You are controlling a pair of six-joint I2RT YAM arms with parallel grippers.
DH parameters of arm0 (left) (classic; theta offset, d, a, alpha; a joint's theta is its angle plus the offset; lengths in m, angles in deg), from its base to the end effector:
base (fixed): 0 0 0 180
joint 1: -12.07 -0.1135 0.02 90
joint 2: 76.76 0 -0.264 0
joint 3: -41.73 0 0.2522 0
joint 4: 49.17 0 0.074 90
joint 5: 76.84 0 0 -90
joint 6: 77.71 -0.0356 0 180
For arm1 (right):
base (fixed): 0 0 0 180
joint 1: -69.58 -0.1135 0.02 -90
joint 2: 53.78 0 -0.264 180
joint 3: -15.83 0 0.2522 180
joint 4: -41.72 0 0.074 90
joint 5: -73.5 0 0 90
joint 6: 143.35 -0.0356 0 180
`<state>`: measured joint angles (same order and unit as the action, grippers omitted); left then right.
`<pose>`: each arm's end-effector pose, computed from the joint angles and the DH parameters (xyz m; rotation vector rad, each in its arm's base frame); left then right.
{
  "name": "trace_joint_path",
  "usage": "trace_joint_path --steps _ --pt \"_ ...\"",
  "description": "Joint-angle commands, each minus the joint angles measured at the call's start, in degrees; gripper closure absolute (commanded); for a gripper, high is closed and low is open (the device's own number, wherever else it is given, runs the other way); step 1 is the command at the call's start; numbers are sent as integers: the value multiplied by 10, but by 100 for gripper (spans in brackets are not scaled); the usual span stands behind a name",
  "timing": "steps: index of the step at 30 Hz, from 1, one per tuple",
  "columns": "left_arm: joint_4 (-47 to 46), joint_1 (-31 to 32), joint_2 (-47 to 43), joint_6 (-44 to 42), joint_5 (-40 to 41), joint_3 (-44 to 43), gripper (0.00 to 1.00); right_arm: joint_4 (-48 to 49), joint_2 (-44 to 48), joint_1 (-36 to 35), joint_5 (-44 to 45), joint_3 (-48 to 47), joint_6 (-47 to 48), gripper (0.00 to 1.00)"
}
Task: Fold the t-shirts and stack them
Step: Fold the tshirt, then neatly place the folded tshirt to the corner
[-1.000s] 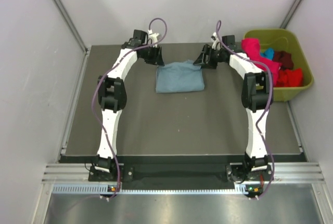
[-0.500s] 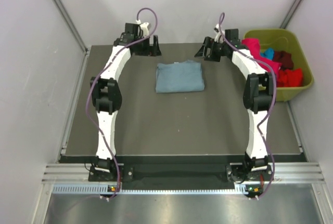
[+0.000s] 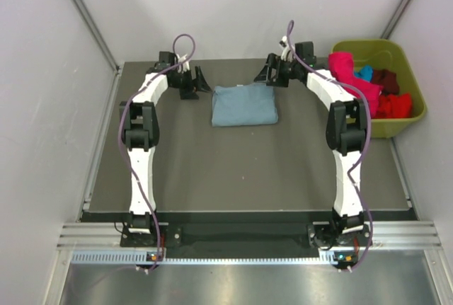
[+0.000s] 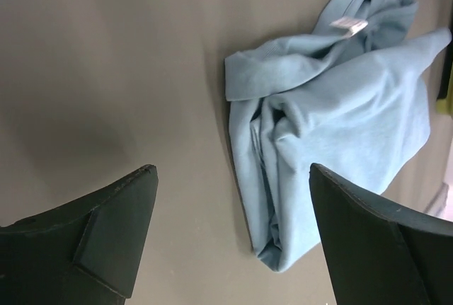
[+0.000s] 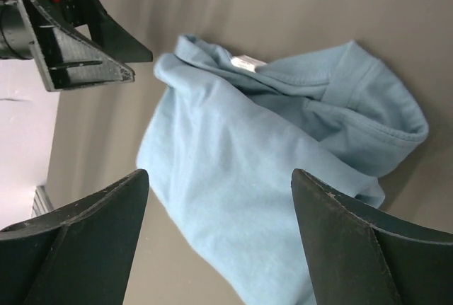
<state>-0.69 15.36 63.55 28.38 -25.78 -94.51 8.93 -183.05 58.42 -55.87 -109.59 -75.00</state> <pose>0.5344 -0.0531 0.1835 0.0186 2.4545 -0.9884 0.5060 0.1228 0.2404 -0.1937 2.2377 1.0724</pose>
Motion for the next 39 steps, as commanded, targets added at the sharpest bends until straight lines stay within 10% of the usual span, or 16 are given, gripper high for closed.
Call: trace_joint_path --steps 1,21,26,27,28,39 --pt "-18 6 13 0 -48 -20 9 19 -29 -6 -4 -18 -2 18" --pt "-41 58 130 -9 -48 -81 24 28 -122 -13 6 -47 -8 18" --pt "-42 66 132 -11 -40 -80 59 31 -121 -17 5 -44 -10 17" --pt "-41 66 131 -11 -26 -80 90 32 -121 -18 5 -45 -10 17" --pt "-39 66 126 -12 -19 -80 100 33 -121 -18 5 -45 -10 17" --pt "29 22 45 -84 66 -69 100 29 -59 -11 16 -62 25 17"
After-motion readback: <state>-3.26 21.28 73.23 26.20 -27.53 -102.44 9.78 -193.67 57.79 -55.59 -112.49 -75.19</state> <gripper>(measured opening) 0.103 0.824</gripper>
